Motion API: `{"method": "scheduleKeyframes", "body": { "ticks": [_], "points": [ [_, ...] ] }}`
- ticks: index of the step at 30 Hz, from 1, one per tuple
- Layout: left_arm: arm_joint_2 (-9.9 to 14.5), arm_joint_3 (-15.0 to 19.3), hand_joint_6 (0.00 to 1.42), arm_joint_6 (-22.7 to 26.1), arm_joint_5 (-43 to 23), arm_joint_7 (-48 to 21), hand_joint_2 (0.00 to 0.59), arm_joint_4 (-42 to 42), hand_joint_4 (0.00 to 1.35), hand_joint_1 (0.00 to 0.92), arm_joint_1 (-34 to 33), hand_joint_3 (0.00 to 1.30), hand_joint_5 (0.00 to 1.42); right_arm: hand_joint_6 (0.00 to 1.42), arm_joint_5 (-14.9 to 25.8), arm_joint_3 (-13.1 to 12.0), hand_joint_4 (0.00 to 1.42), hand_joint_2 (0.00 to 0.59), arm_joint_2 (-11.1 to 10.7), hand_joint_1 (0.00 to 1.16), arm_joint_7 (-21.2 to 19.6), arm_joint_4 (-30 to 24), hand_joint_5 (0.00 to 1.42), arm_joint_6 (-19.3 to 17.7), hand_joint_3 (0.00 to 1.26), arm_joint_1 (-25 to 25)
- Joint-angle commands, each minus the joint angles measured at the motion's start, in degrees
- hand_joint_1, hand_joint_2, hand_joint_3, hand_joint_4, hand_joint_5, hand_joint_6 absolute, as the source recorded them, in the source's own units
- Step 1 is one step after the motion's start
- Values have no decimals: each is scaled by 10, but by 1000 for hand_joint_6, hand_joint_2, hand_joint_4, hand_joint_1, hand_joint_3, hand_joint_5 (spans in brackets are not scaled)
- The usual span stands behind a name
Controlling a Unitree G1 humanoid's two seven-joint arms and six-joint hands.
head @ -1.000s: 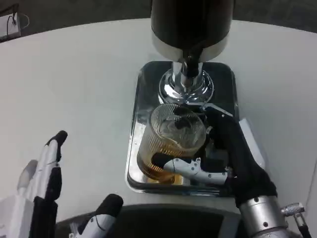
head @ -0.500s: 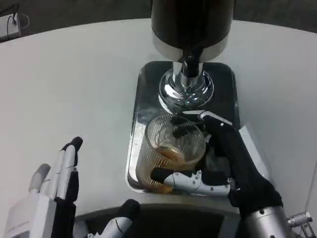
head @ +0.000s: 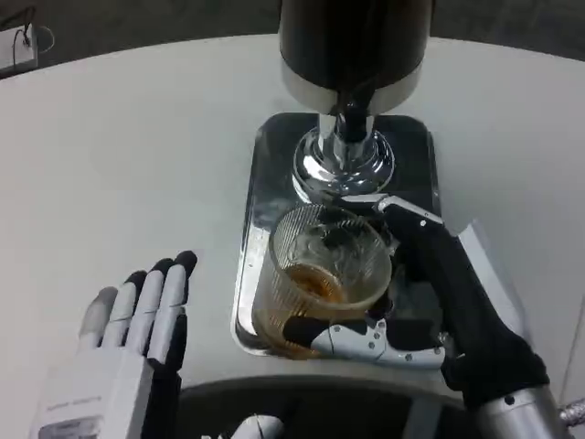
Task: Grasp the cup under the faucet to collect the drink, then remove the cup.
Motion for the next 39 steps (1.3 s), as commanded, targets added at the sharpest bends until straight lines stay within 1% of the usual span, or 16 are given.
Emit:
{"method": "scheduleKeyframes", "body": {
  "ticks": [1,3,8,16,23,32,39],
  "points": [
    [5,-5,0,12,14,-12,101,-12,0,0,7,0,0,1407,20,-3,931,96,-5,1162,14,-41,1116,-23,712,15],
    [4,-10,0,15,24,-13,88,-16,0,0,12,0,0,1407,24,-6,931,96,-12,1162,24,-55,1116,-28,712,27],
    [7,-19,0,18,44,-13,84,-27,0,0,26,0,0,1407,38,-15,931,102,-23,1162,39,-85,1115,-30,712,48],
    [4,-27,0,17,75,-11,73,-45,0,0,50,0,0,1407,54,-29,931,105,-30,1162,57,-117,1115,-27,711,55],
    [3,-50,0,12,105,-6,64,-61,0,0,76,0,0,1407,69,-44,931,110,-41,1162,74,-150,1115,-26,711,70],
    [-2,-75,0,12,132,-14,52,-83,0,0,75,0,0,1407,91,-68,927,113,-56,1162,95,-179,1115,-29,711,81],
    [-10,-87,0,18,148,-19,45,-87,0,0,71,0,0,1407,99,-77,925,113,-67,1162,105,-190,1115,-34,706,90]
  ]
}}
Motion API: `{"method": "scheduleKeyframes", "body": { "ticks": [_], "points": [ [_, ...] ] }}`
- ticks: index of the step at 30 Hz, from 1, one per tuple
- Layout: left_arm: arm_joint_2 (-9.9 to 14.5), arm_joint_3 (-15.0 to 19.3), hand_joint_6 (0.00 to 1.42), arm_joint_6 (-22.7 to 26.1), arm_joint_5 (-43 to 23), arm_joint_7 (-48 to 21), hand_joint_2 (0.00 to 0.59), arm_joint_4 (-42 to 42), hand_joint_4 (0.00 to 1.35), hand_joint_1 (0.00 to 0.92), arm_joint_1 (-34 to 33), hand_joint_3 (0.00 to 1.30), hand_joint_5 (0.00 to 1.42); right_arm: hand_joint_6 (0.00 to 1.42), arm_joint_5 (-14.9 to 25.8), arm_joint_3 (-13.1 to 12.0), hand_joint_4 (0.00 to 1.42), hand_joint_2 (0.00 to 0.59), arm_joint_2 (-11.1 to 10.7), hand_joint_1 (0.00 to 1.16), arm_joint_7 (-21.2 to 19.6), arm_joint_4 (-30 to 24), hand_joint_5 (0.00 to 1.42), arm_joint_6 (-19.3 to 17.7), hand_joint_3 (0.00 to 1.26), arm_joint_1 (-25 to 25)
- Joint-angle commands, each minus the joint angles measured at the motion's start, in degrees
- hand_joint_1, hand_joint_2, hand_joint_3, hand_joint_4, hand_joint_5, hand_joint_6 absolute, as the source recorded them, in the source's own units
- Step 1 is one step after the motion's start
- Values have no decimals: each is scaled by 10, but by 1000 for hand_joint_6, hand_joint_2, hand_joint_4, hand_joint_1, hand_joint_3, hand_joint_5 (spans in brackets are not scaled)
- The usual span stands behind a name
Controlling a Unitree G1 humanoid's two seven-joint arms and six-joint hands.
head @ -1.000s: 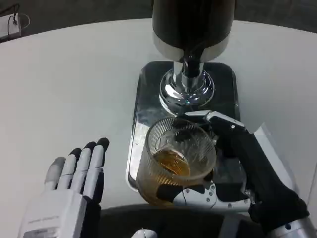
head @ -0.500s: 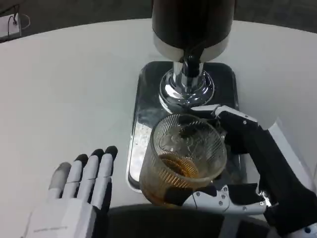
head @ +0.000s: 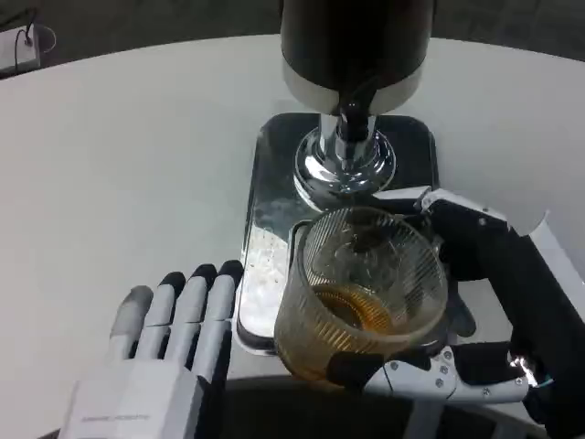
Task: Grasp the cup under the faucet to collect the drink, then remove the cup.
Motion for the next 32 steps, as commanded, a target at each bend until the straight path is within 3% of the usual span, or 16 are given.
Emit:
{"method": "scheduleKeyframes", "body": {
  "ticks": [1,17,32],
  "points": [
    [-7,-9,0,5,14,-10,44,-7,0,0,0,0,0,1407,17,-4,925,113,-3,1162,6,-25,1115,-27,706,4],
    [-9,-7,0,5,21,-14,35,-3,0,0,-12,0,0,1407,39,-22,925,113,-14,1162,28,-50,1115,-31,705,30],
    [-8,-7,0,4,16,-13,31,0,0,0,-8,0,0,1407,38,-25,914,114,-10,1162,27,-54,1115,-29,705,34]
  ]
}}
